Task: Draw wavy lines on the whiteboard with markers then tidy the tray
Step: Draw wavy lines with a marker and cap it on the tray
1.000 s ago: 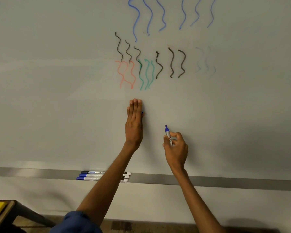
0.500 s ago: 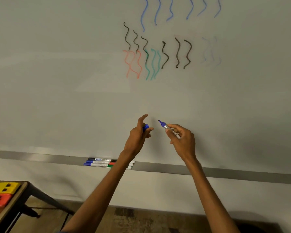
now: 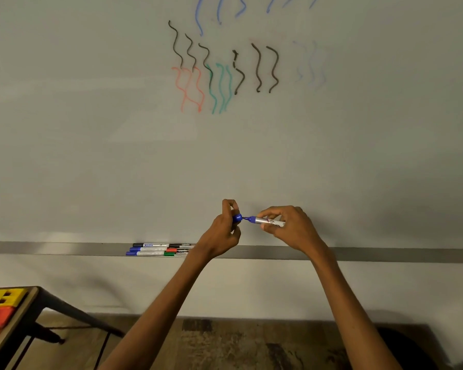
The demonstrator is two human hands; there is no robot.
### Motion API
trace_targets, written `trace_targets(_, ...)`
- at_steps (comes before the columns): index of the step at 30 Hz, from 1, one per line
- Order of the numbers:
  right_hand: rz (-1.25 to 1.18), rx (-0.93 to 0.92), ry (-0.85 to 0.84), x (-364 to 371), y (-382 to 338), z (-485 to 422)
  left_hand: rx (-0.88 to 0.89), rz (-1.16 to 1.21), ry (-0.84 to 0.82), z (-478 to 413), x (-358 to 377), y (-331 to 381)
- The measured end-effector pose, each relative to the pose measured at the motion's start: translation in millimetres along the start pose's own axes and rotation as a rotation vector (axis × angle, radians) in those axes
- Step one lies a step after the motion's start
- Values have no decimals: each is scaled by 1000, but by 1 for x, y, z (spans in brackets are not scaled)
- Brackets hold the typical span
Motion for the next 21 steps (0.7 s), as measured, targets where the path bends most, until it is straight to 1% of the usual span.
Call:
trace_targets(3,32,7,15,-7,7,6,63,-60,-55,2,13,6)
trace_targets(5,42,22,33,-15,13,10,68,-78,-75,3,21,9)
trace_targets(7,51,41,51,-22,20,13,61,-83,-94,2,29,12)
trace_targets(13,84,109,38,-27,36,22,89,-41,-131,-2,55,34)
trace_targets(17,93,132,20,-33,42,27,53,-5,-198,-2,71,47)
trace_targets(21,32,158,-36,-38,54,37,-16,52,-207,-4,86,58)
Point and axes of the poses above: each hand's wrist, its own z-axis away from the middle knuckle, its own x-axis out of the palm, y = z × x, the point moved 7 cm from there along -z, towards the middle knuckle, and after that the axes turned 12 degrees about y, right-handed, at the moved point
